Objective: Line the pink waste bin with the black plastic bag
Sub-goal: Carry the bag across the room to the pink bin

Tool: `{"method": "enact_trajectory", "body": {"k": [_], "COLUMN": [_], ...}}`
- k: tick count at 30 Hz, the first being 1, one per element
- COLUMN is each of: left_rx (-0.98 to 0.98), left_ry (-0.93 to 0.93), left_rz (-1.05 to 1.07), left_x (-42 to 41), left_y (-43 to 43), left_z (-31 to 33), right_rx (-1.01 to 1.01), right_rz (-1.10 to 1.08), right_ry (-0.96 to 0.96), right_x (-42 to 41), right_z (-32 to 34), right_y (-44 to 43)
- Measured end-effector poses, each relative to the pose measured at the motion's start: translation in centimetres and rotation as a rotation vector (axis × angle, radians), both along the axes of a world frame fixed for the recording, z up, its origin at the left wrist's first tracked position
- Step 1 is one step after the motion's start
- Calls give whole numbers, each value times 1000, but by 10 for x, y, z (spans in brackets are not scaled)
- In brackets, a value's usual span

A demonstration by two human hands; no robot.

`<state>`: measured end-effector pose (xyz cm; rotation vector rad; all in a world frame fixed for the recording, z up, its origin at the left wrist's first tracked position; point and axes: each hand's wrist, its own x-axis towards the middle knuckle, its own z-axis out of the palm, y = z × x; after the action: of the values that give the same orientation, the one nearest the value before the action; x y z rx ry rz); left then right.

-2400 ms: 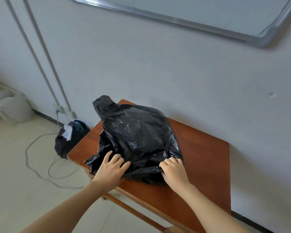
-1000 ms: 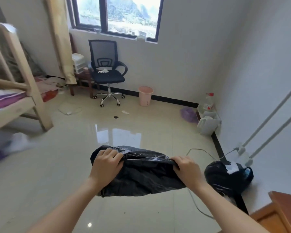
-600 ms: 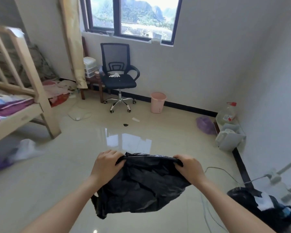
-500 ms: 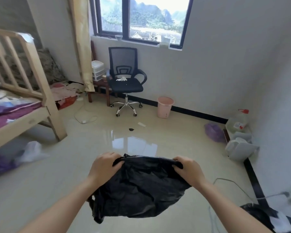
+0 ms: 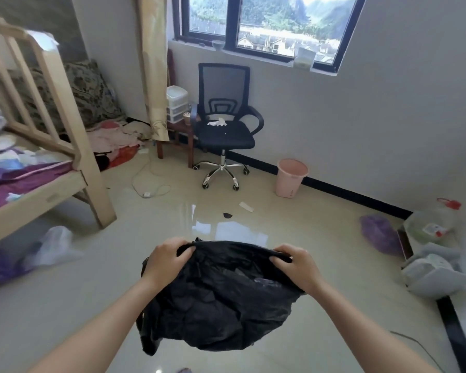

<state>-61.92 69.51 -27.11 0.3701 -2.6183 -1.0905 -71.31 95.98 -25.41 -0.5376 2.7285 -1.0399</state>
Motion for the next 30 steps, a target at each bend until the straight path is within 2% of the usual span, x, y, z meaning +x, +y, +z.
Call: {"method": "enact_trajectory", "body": {"k": [9, 13, 20, 26, 30], "left_rx": [66, 87, 75, 81, 81], "left_ry": [-6, -67, -55, 5, -58], "left_rz": [-85, -154, -227, -201, -196], "left_x": [-158, -219, -357, -459, -500], "left_y": [-49, -35, 14, 56, 66], "left_z": [3, -15, -15, 1, -12], "right_rx": [9, -1, -24, -20, -14], "right_rz": [-158, -245, -300, -288, -286], "right_ry": [28, -8, 13, 43, 11], "right_x": [-118, -160, -276, -384, -431], "right_z": [13, 0, -13, -3, -11], "right_y": [-44, -33, 7, 36, 38]}}
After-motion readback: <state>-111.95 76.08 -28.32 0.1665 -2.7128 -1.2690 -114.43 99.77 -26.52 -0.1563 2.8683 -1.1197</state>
